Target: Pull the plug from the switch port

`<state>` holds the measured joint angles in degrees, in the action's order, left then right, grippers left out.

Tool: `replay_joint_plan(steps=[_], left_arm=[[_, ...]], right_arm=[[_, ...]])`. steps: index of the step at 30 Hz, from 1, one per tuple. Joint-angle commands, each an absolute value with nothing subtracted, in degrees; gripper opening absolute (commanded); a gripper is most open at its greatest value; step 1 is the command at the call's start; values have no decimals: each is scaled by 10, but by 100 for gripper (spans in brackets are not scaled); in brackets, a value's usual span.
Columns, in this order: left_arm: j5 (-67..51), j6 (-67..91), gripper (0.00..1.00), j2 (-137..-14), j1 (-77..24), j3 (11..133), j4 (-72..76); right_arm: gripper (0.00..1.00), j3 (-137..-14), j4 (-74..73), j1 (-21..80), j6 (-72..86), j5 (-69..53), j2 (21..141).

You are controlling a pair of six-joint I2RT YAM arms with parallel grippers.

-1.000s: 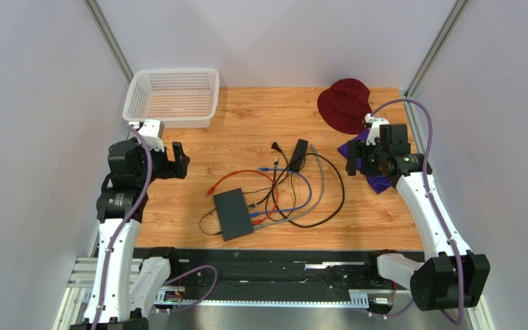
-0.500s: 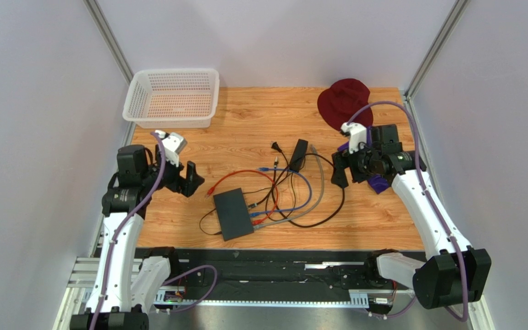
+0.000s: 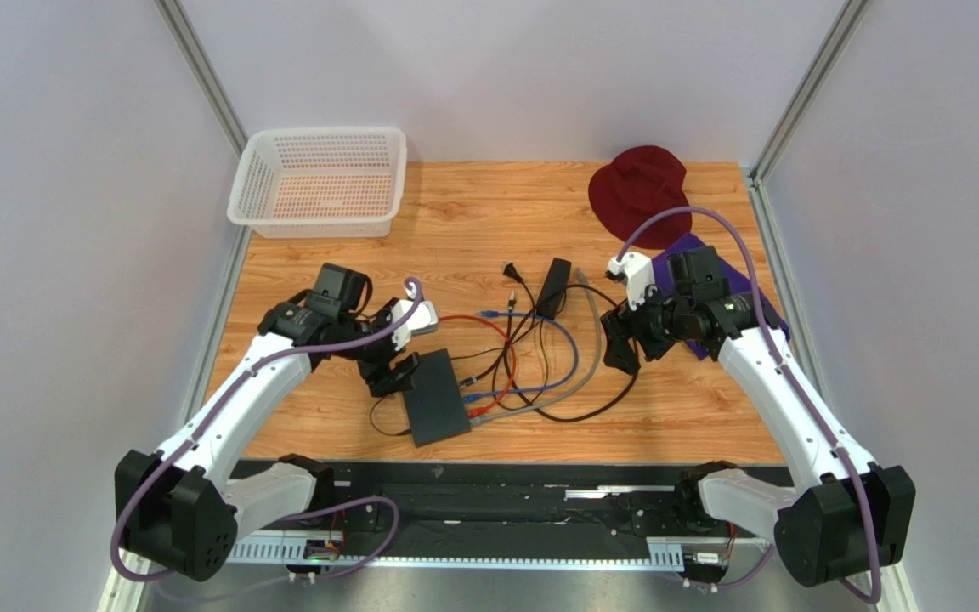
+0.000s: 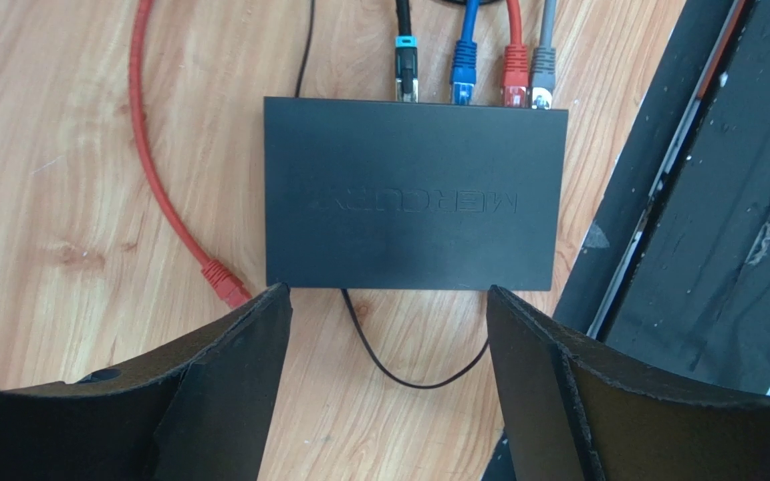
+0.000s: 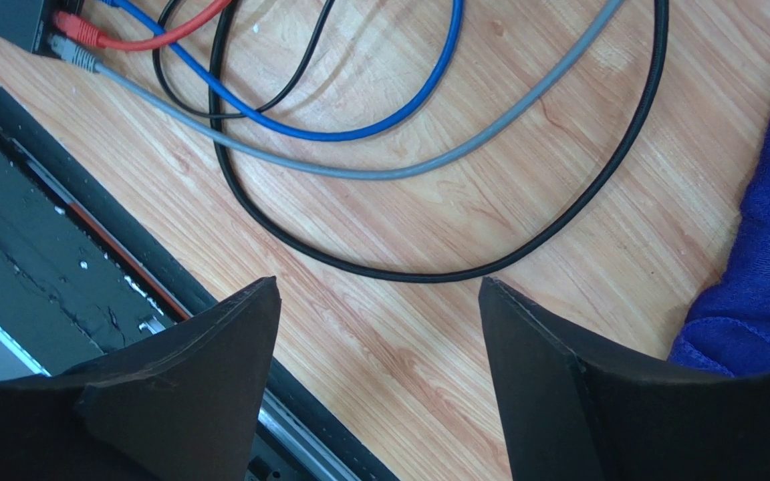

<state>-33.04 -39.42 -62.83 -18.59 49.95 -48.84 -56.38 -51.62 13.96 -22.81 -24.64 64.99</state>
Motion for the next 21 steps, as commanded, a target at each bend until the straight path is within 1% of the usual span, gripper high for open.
replay_joint_plan(steps=[1,4,5,7,10,11,12,14,19,21], left_arm=[[-327,-425,79,-662,-201,499,-459],[-330,-410,72,-697,-226,507,-463],[-326,-416,67,-706,-236,507,-464],[-318,-425,62,-735,-240,498,-451],[-299,-454,45,-769,-242,491,-426],[-302,-460,29,-778,-242,491,-424],[-306,-467,20,-782,-242,491,-422],[-317,-479,5,-793,-248,491,-423],[-315,-505,0,-819,-282,496,-434],[-316,-508,0,-836,-297,500,-446]], right_arm=[[75,-559,-501,141,-278,-268,621],[73,-579,-494,141,-279,-263,643],[72,-586,-492,141,-279,-270,649],[71,-607,-489,141,-275,-277,674],[70,-634,-487,145,-264,-279,710],[71,-639,-488,145,-261,-276,718],[70,-642,-488,146,-258,-276,732],[70,-649,-489,147,-250,-281,744],[71,-648,-475,149,-243,-285,770],[71,-654,-475,149,-242,-283,777]])
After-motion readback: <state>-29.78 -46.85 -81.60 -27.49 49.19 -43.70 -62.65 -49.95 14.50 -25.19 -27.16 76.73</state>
